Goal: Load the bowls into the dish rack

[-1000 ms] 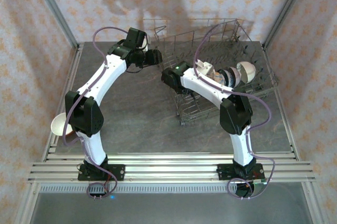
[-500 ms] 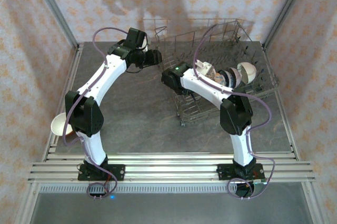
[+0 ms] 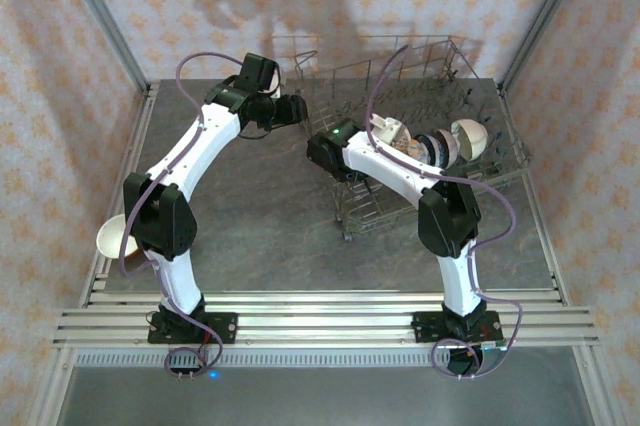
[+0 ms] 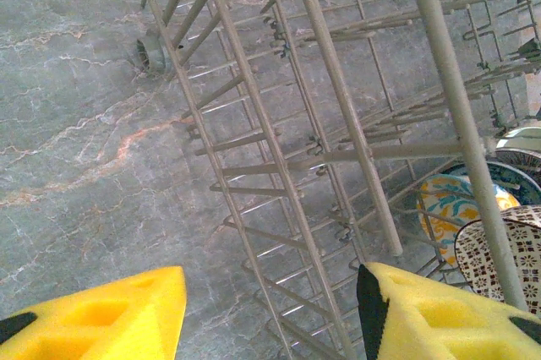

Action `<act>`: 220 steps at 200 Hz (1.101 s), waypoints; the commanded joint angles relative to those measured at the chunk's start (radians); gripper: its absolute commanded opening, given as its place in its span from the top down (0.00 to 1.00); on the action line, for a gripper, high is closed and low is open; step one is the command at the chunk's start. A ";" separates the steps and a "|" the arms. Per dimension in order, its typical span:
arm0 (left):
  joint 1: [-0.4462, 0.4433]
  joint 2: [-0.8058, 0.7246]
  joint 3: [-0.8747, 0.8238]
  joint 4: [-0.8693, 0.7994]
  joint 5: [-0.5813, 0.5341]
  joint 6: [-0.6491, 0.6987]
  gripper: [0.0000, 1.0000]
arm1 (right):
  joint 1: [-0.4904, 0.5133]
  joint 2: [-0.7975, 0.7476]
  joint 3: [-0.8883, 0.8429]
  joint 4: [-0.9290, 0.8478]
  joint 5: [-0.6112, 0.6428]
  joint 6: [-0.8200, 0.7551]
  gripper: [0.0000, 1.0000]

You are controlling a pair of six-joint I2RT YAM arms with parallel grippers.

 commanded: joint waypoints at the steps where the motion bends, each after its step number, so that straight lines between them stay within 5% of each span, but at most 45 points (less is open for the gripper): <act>1: 0.001 0.019 0.022 -0.037 -0.016 -0.001 0.43 | -0.018 0.258 -0.257 -0.216 0.013 0.013 0.91; 41: 0.001 0.025 0.026 -0.041 -0.014 -0.002 0.43 | -0.018 0.272 -0.237 -0.215 0.011 -0.012 0.68; 110: 0.003 0.040 0.055 -0.060 -0.009 0.012 0.41 | -0.017 0.193 -0.171 -0.214 0.038 -0.039 0.63; 142: -0.003 0.040 0.082 -0.052 0.009 0.003 0.38 | -0.016 0.058 -0.062 -0.211 0.114 -0.129 0.47; 185: -0.009 0.059 0.151 -0.052 0.010 -0.015 0.37 | -0.024 -0.046 0.043 -0.058 0.171 -0.476 0.38; 220: -0.027 0.058 0.188 -0.056 -0.042 -0.026 0.38 | -0.057 -0.191 -0.021 0.265 0.023 -0.825 0.29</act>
